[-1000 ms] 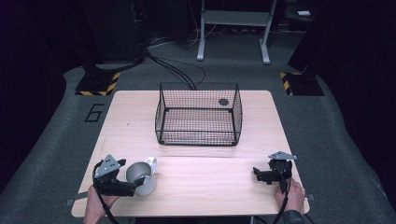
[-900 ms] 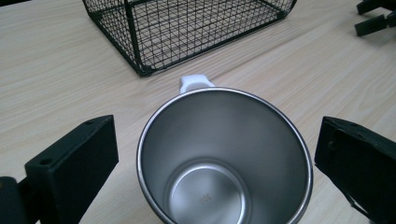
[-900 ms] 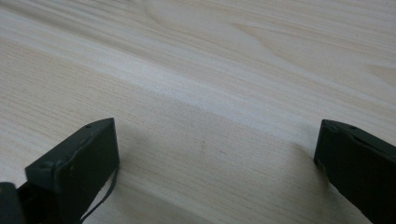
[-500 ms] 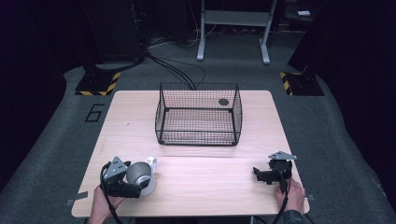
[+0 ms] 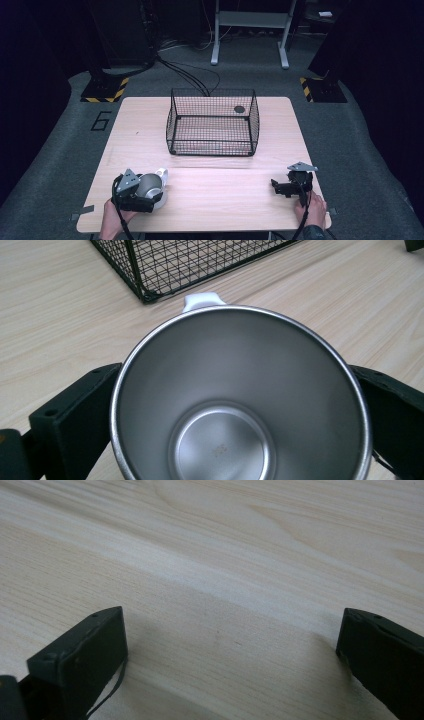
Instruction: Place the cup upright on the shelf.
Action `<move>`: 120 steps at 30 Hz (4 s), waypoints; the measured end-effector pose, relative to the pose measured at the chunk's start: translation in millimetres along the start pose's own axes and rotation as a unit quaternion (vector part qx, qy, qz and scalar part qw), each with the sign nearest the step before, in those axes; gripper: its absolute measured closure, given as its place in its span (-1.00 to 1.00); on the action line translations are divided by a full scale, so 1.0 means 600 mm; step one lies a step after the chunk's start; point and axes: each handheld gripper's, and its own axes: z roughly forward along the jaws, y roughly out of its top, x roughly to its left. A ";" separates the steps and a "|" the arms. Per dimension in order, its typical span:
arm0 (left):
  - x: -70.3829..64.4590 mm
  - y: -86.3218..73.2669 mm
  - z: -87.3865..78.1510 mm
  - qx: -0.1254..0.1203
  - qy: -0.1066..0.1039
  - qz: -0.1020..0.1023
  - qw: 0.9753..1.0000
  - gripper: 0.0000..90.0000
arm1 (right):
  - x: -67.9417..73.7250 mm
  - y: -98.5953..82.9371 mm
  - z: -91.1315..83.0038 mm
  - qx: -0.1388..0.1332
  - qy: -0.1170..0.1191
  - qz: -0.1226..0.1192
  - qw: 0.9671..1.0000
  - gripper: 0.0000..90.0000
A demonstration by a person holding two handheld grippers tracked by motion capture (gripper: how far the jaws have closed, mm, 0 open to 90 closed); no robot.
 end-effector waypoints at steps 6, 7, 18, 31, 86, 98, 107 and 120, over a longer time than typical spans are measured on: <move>-0.002 -0.003 0.002 0.002 0.002 0.002 1.000 -0.89 | 0.000 0.000 0.000 0.000 0.000 0.000 1.000 -1.00; -0.002 -0.003 0.003 0.002 0.002 0.001 1.000 -0.89 | 0.000 0.000 0.000 0.000 0.000 0.000 1.000 -1.00; -0.001 -0.003 0.001 0.001 0.001 0.002 1.000 -0.87 | 0.000 0.000 0.000 0.000 0.000 0.000 1.000 -1.00; 0.006 0.016 -0.014 -0.010 0.002 0.005 1.000 -0.86 | 0.000 0.000 0.000 0.000 0.000 0.000 1.000 -1.00; -0.035 0.134 0.066 -0.002 -0.059 0.062 0.996 -0.86 | 0.000 0.000 0.000 0.000 0.000 0.000 1.000 -1.00; -0.045 0.163 0.083 -0.011 -0.074 0.072 0.995 -0.86 | 0.000 0.000 0.000 0.000 0.000 0.000 1.000 -1.00; -0.049 0.189 0.093 -0.014 -0.088 0.080 0.993 -0.86 | 0.000 0.000 0.000 0.000 0.001 0.000 1.000 -1.00; -0.047 0.218 0.102 -0.021 -0.095 0.081 0.992 -0.86 | 0.000 0.000 0.000 0.000 0.001 0.000 1.000 -1.00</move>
